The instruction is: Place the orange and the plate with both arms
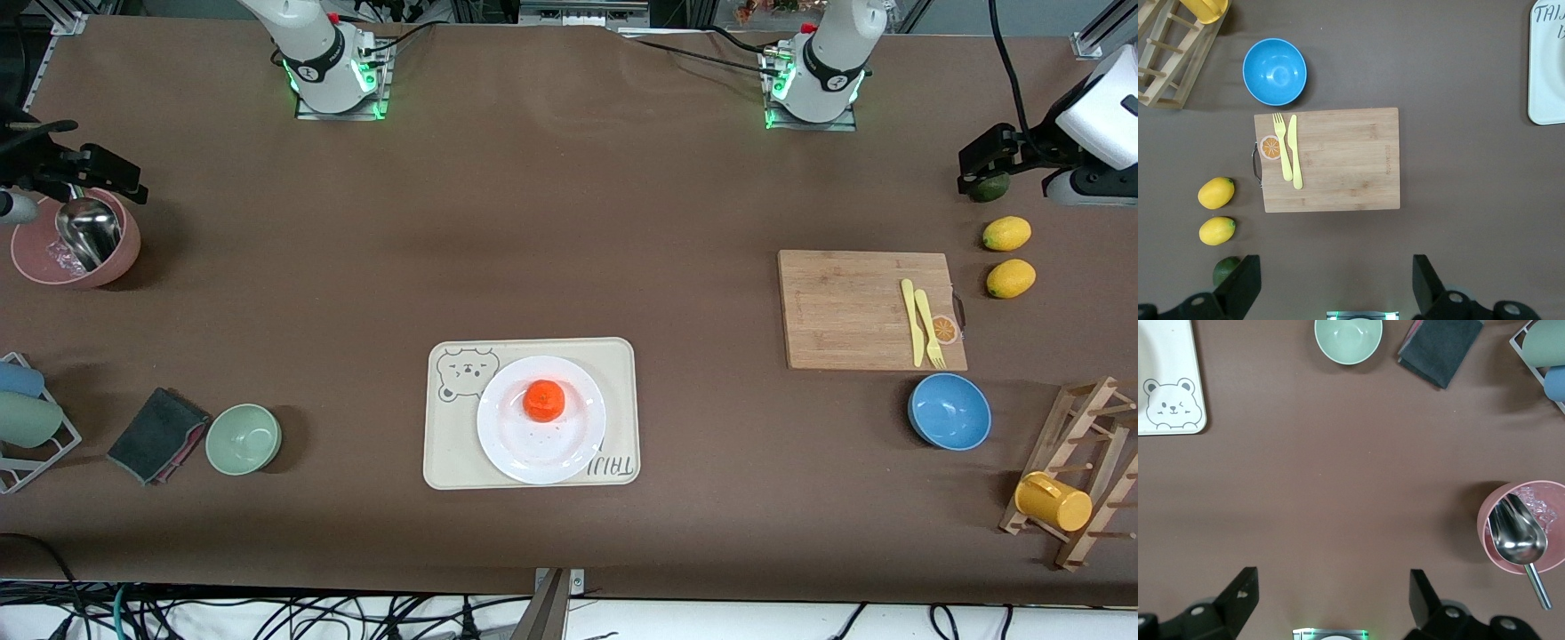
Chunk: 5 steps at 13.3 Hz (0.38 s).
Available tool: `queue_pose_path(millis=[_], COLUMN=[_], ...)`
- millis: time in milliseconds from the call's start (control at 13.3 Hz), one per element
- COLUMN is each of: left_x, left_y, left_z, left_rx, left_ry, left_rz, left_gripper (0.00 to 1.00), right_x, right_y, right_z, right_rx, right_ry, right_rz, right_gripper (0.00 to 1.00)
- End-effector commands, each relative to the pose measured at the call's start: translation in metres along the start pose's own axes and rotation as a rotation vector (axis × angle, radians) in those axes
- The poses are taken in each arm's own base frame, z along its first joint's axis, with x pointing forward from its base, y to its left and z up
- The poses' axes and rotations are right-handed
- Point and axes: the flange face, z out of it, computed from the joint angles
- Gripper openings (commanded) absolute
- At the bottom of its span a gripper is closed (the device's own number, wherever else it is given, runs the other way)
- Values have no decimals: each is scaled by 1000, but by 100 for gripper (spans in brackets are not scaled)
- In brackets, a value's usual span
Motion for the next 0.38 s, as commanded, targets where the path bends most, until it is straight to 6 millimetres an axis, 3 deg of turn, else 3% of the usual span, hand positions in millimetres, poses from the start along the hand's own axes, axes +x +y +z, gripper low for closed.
queue_pose_path(millis=[0, 150, 300], left_x=[-3, -3, -3], left_y=[1, 0, 0], left_z=[-6, -6, -6], left_rx=[-9, -9, -9], left_ry=[-6, -6, -6], left_rz=[-5, -6, -6], left_gripper=[100, 100, 100], right_x=[-14, 1, 2], right_y=[-5, -3, -4], right_z=[-6, -8, -10], right_rx=[0, -9, -11], right_ry=[19, 22, 14], right_rz=[-11, -13, -10], right_gripper=[100, 100, 100])
